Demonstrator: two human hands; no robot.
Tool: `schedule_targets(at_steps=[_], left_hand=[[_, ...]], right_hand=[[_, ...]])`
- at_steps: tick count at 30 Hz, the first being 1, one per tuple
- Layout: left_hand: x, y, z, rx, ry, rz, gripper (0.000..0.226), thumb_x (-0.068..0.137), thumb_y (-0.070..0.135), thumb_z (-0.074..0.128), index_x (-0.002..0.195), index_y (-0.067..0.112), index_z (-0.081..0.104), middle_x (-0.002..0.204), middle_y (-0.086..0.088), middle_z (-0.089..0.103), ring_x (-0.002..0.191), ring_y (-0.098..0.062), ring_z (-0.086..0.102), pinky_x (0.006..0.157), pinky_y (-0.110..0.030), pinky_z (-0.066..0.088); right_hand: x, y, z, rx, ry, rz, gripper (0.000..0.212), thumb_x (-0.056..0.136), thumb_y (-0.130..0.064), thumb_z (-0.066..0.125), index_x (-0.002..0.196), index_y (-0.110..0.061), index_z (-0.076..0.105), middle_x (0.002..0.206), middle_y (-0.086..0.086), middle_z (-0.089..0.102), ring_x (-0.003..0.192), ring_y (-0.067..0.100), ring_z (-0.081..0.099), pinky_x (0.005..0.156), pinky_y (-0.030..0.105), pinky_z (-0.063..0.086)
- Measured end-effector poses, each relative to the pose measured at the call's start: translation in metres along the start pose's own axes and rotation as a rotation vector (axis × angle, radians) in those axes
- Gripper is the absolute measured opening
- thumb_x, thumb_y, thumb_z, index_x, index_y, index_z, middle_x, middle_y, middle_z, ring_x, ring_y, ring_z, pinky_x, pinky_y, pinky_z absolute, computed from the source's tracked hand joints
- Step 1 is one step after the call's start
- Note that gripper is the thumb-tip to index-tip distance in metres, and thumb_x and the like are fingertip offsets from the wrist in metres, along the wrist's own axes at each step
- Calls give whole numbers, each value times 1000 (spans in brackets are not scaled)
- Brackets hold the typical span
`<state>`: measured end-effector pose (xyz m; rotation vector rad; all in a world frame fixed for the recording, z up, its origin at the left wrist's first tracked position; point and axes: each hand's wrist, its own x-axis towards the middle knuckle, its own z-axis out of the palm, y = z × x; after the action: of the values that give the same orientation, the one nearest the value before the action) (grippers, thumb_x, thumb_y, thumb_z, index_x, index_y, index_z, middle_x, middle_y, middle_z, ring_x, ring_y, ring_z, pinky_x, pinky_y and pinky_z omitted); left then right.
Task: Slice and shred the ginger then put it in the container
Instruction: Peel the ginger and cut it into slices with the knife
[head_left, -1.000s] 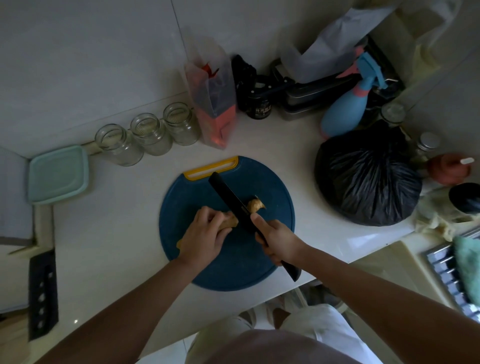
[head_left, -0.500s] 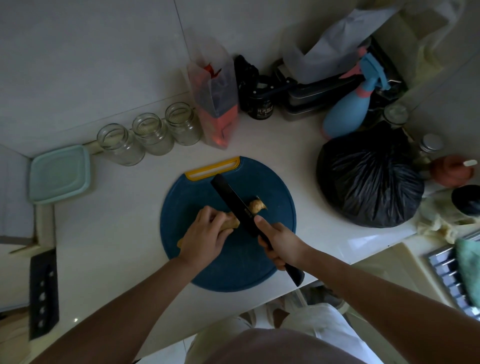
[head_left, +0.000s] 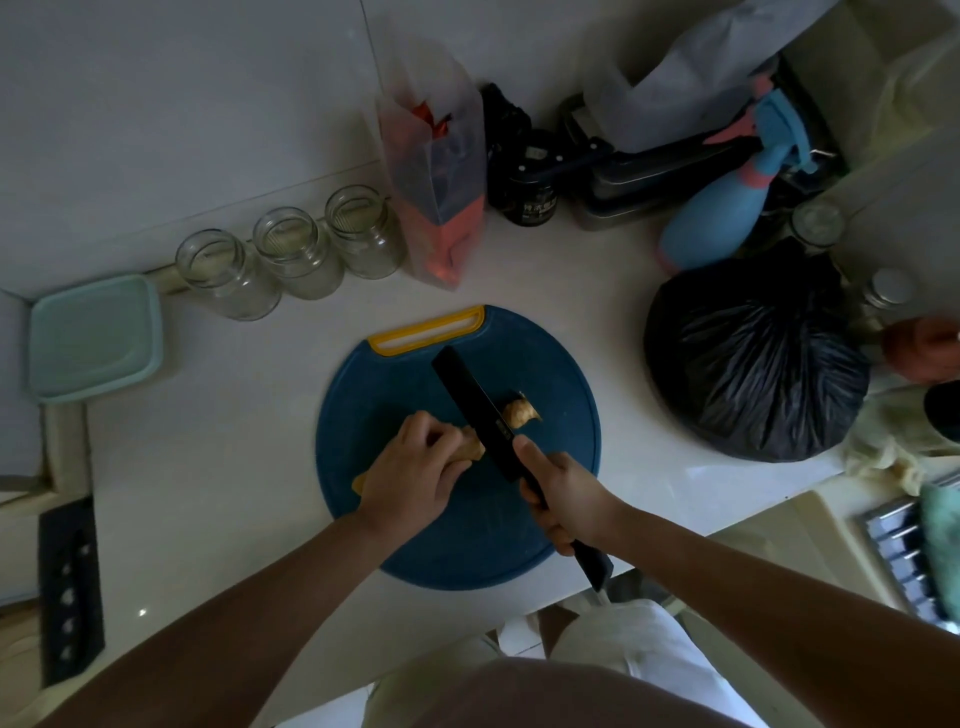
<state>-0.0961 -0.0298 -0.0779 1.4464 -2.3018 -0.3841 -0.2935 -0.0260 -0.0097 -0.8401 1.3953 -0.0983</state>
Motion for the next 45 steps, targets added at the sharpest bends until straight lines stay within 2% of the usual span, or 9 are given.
schedule_targets(at_steps=[8, 13, 16, 19, 24, 28, 32, 40, 45], left_hand=[[1, -1, 3, -29, 11, -10, 43, 72, 17, 80, 96, 19, 44, 89, -6, 47, 73, -22, 55, 56, -22, 41], [1, -4, 4, -40, 11, -24, 39, 74, 19, 78, 93, 18, 44, 89, -6, 48, 73, -22, 55, 53, -24, 44], [2, -5, 4, -42, 9, -15, 33, 77, 22, 73, 93, 18, 45, 89, -4, 46, 73, -20, 53, 55, -20, 39], [3, -3, 3, -17, 7, -15, 39, 72, 19, 79, 92, 17, 45, 86, -6, 49, 72, -20, 54, 55, -17, 35], [3, -1, 1, -15, -4, -22, 44, 71, 17, 81, 91, 18, 43, 85, -7, 49, 72, -22, 54, 55, -20, 38], [2, 0, -3, -32, -17, -24, 42, 73, 18, 80, 93, 19, 43, 86, -8, 50, 73, -23, 56, 54, -21, 39], [0, 1, -4, -39, -22, -22, 44, 72, 16, 81, 95, 20, 44, 88, -9, 50, 75, -24, 56, 54, -22, 39], [3, -1, -2, -55, -14, 9, 46, 71, 13, 81, 96, 18, 44, 88, -9, 50, 75, -23, 55, 56, -21, 39], [3, -2, 0, -59, -6, 20, 45, 70, 13, 81, 95, 17, 44, 88, -9, 50, 73, -23, 55, 54, -22, 41]], right_hand=[[9, -5, 8, -48, 55, -50, 57, 99, -58, 28, 63, -13, 34, 42, -5, 33, 29, 9, 30, 36, 20, 32], [15, 2, 18, -167, 129, -137, 58, 98, -58, 26, 61, -14, 36, 51, 1, 37, 32, 5, 34, 52, 30, 37], [19, -2, 18, -164, 138, -117, 58, 98, -60, 25, 62, -15, 37, 53, 0, 38, 36, 5, 35, 50, 28, 35], [26, -12, 14, -172, 119, -87, 59, 98, -61, 25, 63, -16, 37, 55, 1, 39, 39, 9, 36, 49, 27, 33], [29, -26, 16, -123, 104, -91, 52, 100, -57, 25, 72, -16, 40, 63, 4, 41, 46, 13, 39, 47, 27, 33], [19, -18, 17, -135, 104, -117, 54, 100, -58, 25, 71, -15, 40, 61, 3, 41, 44, 11, 39, 47, 24, 33], [5, 9, 16, -195, 106, -62, 54, 98, -60, 23, 66, -21, 39, 58, -1, 41, 33, 3, 39, 37, 19, 34], [10, 13, 18, -191, 144, -103, 61, 97, -63, 23, 64, -15, 41, 55, 2, 43, 27, 3, 40, 49, 28, 36], [14, 16, 21, -191, 169, -88, 62, 95, -65, 23, 64, -15, 41, 55, 3, 43, 28, 3, 40, 46, 27, 38]])
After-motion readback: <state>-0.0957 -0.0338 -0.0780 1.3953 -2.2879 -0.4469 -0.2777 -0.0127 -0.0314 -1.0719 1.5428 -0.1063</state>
